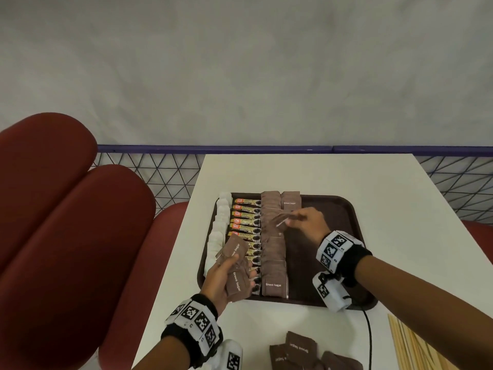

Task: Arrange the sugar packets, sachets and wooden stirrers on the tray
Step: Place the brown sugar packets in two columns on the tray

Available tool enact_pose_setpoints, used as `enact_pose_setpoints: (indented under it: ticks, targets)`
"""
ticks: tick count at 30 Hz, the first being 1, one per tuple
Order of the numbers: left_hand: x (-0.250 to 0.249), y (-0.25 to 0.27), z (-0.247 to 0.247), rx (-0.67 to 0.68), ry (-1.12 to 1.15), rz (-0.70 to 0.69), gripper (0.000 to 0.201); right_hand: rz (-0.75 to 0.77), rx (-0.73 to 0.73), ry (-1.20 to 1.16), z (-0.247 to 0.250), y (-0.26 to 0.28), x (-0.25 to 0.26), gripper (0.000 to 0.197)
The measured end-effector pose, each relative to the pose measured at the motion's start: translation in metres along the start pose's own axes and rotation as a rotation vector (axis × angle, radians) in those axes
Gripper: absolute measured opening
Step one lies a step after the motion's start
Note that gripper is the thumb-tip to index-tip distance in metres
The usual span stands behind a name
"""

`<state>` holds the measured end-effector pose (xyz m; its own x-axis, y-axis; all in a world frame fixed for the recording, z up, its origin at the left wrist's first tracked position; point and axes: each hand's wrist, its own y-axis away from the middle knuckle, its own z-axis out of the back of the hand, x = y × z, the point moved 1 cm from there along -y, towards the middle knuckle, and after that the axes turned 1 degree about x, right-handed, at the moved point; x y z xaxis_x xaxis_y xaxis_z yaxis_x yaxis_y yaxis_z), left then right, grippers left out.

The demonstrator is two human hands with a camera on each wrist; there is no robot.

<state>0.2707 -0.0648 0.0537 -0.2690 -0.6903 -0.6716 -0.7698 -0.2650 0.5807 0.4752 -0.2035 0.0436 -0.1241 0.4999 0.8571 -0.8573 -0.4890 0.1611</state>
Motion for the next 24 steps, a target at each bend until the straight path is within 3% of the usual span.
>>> enact_pose_setpoints:
  ticks: [3, 7, 17, 22, 24]
  targets:
    - [0.0, -0.002, 0.004, -0.001, -0.014, -0.002, 0.024, -0.141, -0.197, -0.044, 0.011, -0.021, -0.015, 0.025]
    - [0.0, -0.006, 0.011, 0.004, -0.028, -0.004, 0.025, -0.269, -0.256, -0.087, 0.016, -0.039, -0.026, 0.03]
    - [-0.003, -0.018, 0.027, -0.007, -0.096, 0.005, 0.036, -0.373, -0.205, 0.042, -0.007, -0.073, -0.038, 0.027]
    - [-0.003, -0.021, 0.032, -0.009, -0.089, 0.01, 0.042, -0.4, -0.246, 0.074, -0.014, -0.083, -0.04, 0.009]
    - [-0.003, -0.021, 0.033, -0.001, -0.084, 0.008, 0.042, -0.424, -0.253, 0.097, -0.016, -0.087, -0.043, 0.016]
